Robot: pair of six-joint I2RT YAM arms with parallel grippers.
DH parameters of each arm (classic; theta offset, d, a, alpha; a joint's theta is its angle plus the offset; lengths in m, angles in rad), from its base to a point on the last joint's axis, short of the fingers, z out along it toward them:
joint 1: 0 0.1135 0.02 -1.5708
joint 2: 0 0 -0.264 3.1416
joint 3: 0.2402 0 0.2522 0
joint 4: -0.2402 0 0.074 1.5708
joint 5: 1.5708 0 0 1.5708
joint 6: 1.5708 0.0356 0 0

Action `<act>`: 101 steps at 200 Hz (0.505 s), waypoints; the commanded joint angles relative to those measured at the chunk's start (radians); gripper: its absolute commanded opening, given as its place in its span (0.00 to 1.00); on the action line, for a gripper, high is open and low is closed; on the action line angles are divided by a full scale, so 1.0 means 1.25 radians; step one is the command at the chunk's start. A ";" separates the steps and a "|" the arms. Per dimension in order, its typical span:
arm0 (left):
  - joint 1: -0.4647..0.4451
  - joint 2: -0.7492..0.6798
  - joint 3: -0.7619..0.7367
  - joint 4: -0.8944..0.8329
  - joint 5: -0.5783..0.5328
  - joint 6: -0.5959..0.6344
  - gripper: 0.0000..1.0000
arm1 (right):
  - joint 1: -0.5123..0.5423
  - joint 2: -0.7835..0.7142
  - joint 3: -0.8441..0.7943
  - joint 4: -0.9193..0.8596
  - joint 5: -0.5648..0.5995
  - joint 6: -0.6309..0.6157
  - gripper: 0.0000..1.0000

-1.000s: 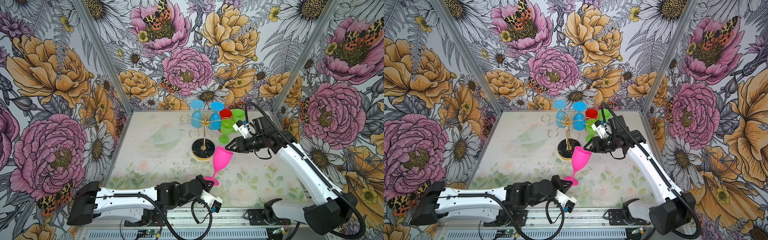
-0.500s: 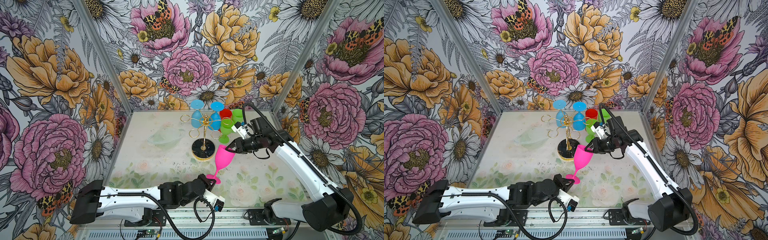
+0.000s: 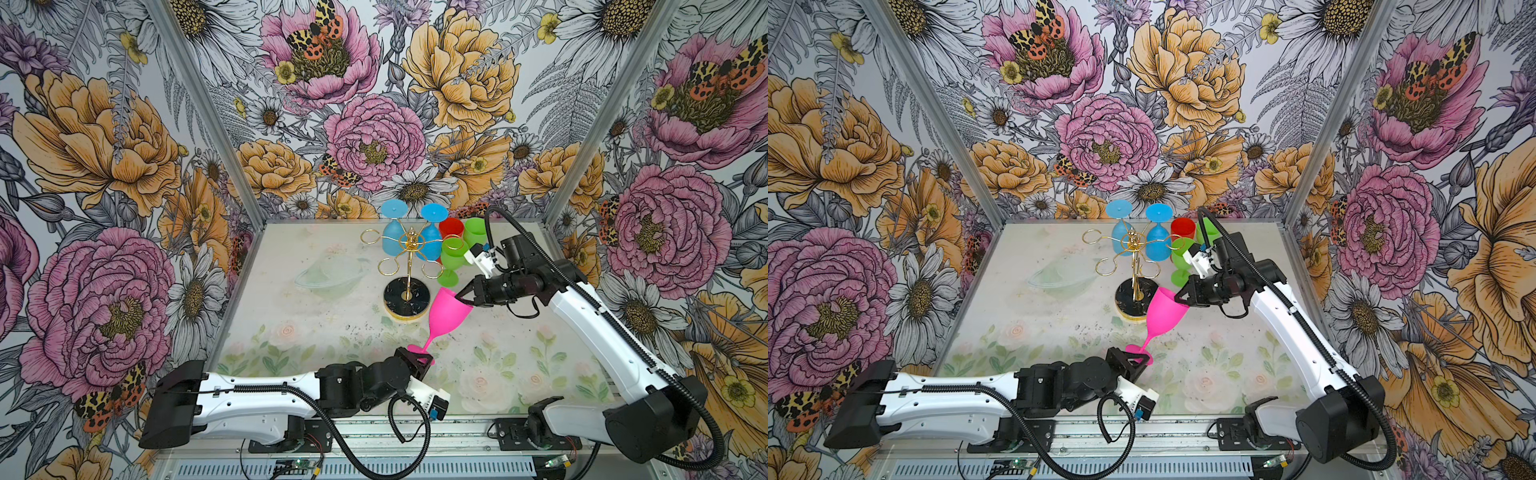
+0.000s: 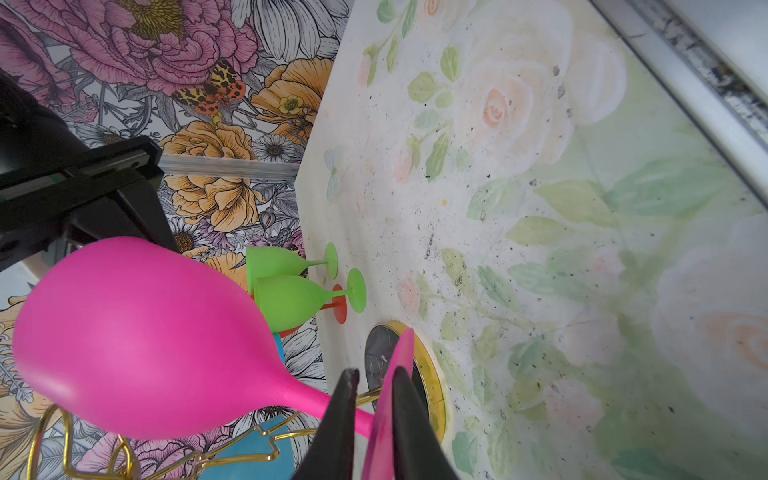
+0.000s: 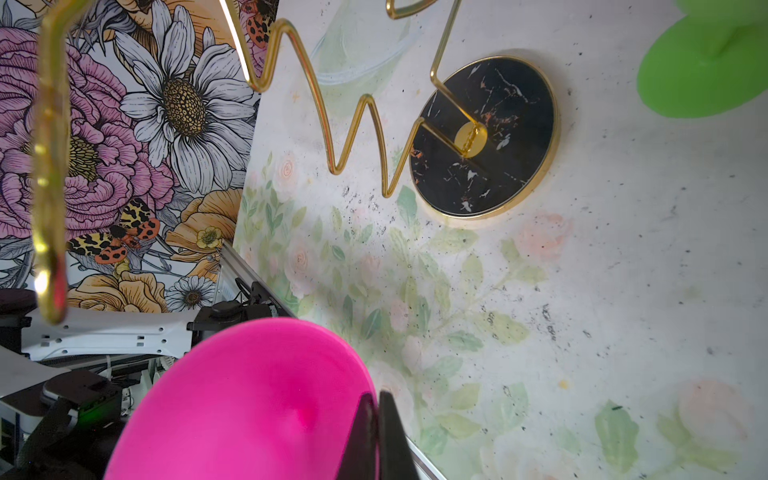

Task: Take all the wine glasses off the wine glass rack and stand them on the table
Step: 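Close the right gripper on the pink bowl and open the left gripper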

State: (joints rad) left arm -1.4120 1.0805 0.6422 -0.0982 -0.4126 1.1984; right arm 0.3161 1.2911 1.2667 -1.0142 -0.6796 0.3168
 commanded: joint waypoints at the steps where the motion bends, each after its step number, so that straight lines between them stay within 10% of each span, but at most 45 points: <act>1: 0.004 -0.020 -0.005 0.033 -0.017 -0.033 0.21 | 0.007 -0.012 0.010 0.003 0.018 -0.001 0.00; 101: 0.003 -0.095 -0.009 0.030 -0.056 -0.313 0.80 | 0.005 -0.035 0.043 0.003 0.316 -0.028 0.00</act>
State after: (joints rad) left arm -1.4117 0.9962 0.6300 -0.0769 -0.4461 0.9825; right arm 0.3161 1.2716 1.2755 -1.0142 -0.4416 0.3107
